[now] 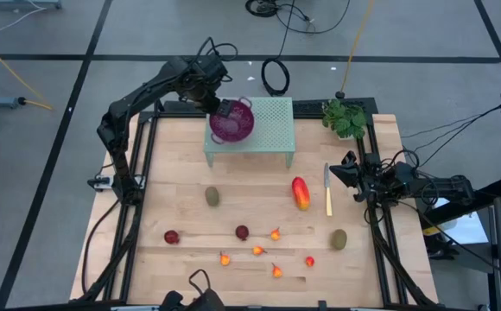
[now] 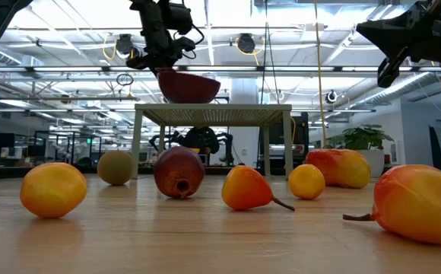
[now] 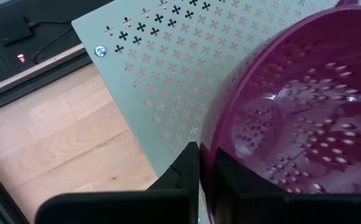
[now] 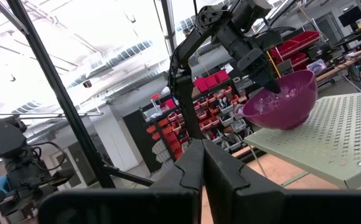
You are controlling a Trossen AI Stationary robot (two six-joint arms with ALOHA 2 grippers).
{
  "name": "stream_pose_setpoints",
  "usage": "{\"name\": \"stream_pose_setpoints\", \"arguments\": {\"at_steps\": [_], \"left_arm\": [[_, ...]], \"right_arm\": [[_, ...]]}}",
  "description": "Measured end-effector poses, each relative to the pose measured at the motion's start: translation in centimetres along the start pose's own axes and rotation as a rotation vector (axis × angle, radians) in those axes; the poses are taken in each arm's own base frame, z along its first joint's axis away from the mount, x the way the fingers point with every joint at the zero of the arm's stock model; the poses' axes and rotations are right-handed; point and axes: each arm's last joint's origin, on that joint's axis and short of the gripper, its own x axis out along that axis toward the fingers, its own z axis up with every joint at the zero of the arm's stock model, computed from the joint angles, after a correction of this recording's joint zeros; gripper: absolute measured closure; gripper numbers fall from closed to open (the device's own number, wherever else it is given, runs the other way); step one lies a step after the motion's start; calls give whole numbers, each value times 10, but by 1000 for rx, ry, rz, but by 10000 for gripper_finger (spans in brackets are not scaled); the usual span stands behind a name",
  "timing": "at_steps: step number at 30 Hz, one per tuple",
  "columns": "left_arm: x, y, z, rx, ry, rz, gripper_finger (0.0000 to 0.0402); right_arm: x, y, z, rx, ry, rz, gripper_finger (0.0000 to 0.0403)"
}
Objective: Pick & Place Fruit
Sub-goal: Put the violet strainer bowl on the shelf, then put the mango into the violet strainer bowl on the shelf
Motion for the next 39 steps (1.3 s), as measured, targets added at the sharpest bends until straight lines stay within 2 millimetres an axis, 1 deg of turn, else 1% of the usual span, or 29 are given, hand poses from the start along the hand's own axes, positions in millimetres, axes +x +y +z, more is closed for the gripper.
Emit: {"name": "stream_pose_setpoints", "arguments": {"at_steps": [10,20,23,25,27,29,31,36,39], "left_arm": [[0,0,0,7,-1,0,359],[0,2,1,39,-18,43,318],[-5,3,-2,36,-14,44,317],[-16,5,-6,20,-16,37,316],[-33,7,-14,12,-43,33,316],[-52,7,-26,-12,-73,22,316],[-69,3,-39,-17,-107,-14,316],[-115,-10,-82,-29,-195,-132,317],[-138,-18,-110,-11,-259,-167,328]], "right_arm": [[0,0,0,0,0,0,399],[0,0,0,28,0,0,399],[0,0,0,29,0,0,399],[0,0,0,29,0,0,399],[0,0,0,29,0,0,399],[0,0,0,28,0,0,399],[0,0,0,27,0,0,399],[0,0,0,26,0,0,399],[0,0,0,26,0,0,399]]}}
